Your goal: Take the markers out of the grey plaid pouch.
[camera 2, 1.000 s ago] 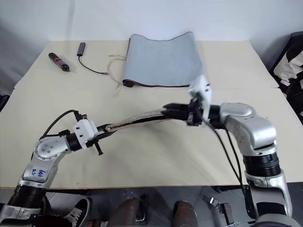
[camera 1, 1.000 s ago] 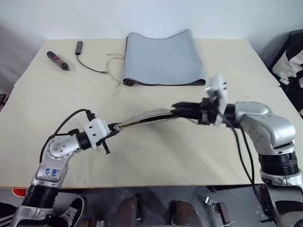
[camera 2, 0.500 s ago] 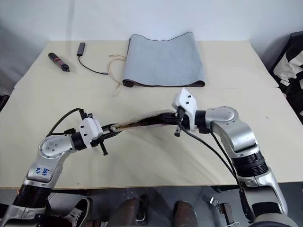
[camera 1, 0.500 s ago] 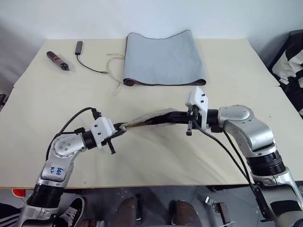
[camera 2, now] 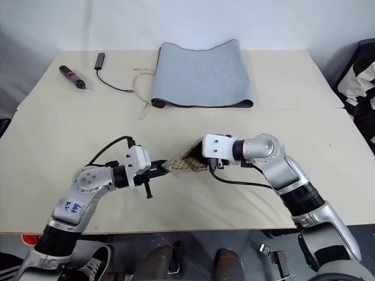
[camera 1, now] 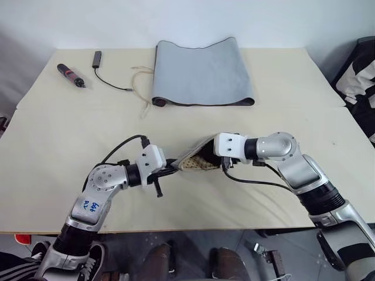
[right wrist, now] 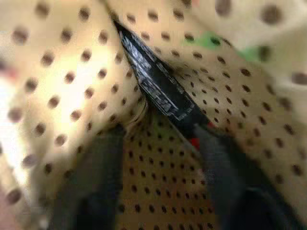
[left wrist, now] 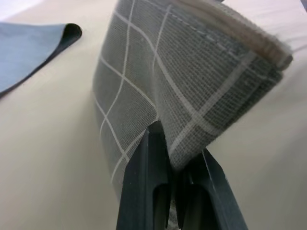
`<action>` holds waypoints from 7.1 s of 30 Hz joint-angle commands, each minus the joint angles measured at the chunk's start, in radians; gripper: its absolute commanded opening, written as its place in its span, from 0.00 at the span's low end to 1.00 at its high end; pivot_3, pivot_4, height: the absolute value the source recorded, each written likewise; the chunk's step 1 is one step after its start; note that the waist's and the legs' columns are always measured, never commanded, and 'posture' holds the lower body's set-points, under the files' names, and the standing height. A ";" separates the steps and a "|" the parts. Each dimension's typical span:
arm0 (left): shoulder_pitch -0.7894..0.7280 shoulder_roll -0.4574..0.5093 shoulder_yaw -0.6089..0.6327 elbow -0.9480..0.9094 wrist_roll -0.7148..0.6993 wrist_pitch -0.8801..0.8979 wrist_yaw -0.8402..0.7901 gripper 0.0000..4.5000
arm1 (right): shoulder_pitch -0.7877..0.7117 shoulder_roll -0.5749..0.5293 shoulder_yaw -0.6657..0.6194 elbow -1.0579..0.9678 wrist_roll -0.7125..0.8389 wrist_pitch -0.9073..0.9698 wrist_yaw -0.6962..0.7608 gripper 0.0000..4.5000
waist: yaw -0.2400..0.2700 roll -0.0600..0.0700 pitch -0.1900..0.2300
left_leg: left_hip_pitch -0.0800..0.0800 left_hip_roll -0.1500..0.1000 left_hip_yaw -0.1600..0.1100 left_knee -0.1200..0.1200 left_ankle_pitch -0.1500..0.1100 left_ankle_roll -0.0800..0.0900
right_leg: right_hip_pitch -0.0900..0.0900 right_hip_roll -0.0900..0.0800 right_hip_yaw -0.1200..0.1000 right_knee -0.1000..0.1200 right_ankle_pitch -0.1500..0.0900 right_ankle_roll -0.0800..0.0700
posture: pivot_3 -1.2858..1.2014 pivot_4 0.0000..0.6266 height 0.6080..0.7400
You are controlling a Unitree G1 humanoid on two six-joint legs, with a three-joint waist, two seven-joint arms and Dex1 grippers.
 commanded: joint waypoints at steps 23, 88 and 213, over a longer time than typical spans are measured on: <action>-0.039 -0.083 0.174 -0.127 -0.589 0.641 0.018 0.00 | -0.225 -0.126 -0.036 -0.280 0.250 0.457 0.373 0.63 | 0.002 0.000 0.000 | 0.000 0.001 -0.002 0.006 -0.002 0.000 | 0.002 0.000 0.000 0.000 0.000 0.000 | 0.52 0.24 1.00; 0.034 -0.129 0.137 -0.102 -0.436 0.481 0.092 0.00 | -0.170 -0.084 0.050 -0.209 0.031 0.265 0.371 0.99 | 0.003 0.000 0.000 | -0.001 0.001 0.000 0.011 -0.008 -0.005 | 0.002 0.000 0.001 -0.002 0.000 0.000 | 0.52 0.24 1.00; 0.013 -0.128 0.133 -0.101 -0.379 0.465 0.096 0.00 | -0.225 -0.021 0.156 0.078 -0.232 0.023 0.421 0.41 | 0.001 -0.001 0.000 | 0.000 0.003 0.000 0.012 -0.009 -0.006 | 0.003 0.002 0.002 -0.002 0.000 0.000 | 0.52 0.24 1.00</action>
